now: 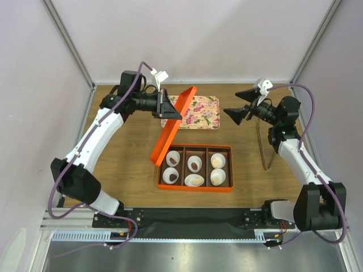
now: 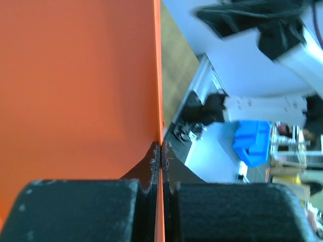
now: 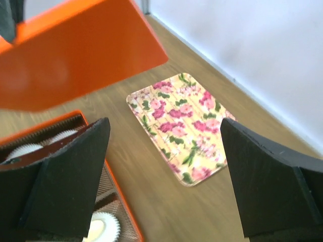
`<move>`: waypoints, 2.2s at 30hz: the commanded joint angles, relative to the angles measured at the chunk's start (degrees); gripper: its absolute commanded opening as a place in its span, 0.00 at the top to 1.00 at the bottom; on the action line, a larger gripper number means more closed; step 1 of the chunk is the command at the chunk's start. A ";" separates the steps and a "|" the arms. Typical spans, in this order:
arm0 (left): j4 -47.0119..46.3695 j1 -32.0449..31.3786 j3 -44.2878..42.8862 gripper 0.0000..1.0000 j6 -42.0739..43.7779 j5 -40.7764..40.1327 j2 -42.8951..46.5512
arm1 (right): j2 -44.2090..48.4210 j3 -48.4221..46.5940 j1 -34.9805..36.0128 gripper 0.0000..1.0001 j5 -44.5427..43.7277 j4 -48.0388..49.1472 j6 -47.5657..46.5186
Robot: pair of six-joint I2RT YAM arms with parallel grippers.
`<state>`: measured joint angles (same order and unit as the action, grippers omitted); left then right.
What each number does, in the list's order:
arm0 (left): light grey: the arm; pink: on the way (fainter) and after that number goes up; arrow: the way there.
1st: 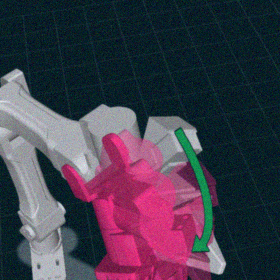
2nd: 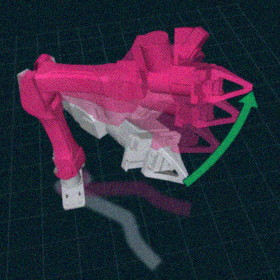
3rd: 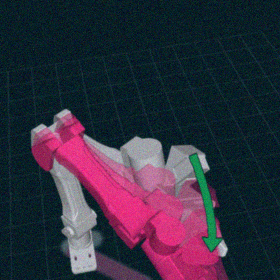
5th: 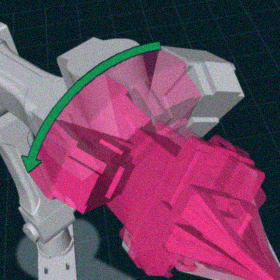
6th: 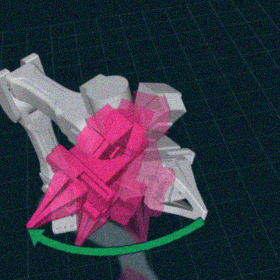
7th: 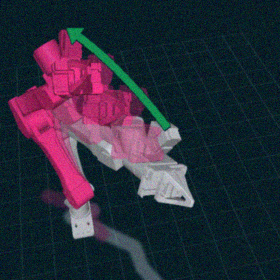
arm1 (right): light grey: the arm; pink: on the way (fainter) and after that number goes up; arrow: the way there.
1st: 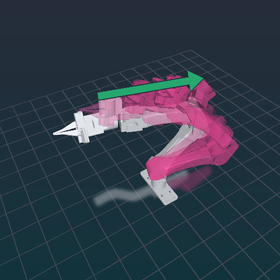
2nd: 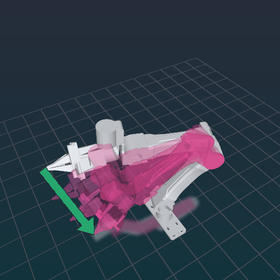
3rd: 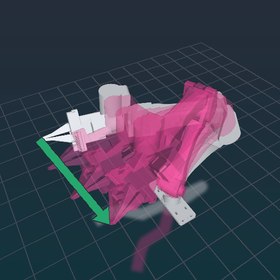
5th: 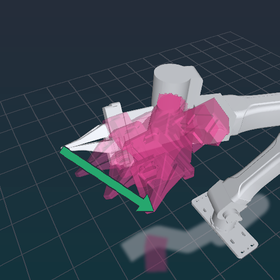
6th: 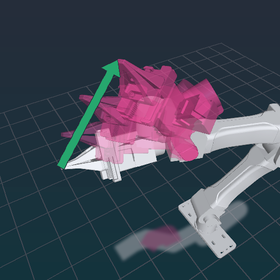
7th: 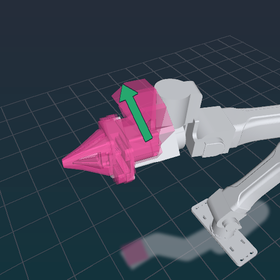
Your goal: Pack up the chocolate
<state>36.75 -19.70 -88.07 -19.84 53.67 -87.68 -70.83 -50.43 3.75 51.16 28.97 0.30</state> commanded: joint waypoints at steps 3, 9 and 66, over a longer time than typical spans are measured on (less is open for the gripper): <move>-3.81 -4.64 -1.04 1.00 3.48 3.55 6.03 | -2.03 -7.91 -1.02 0.06 13.53 -7.94 -23.53; 9.38 -10.17 -10.00 1.00 12.62 -3.56 3.92 | -0.28 -10.12 -1.73 0.07 16.69 -15.79 -30.79; 28.82 -27.14 -31.02 1.00 37.68 -5.60 -9.88 | 11.77 -22.60 -15.88 0.08 26.00 -69.82 -58.73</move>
<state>68.10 -46.92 -115.50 15.14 45.23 -98.54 -58.72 -69.95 -11.77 71.42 -36.36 -56.05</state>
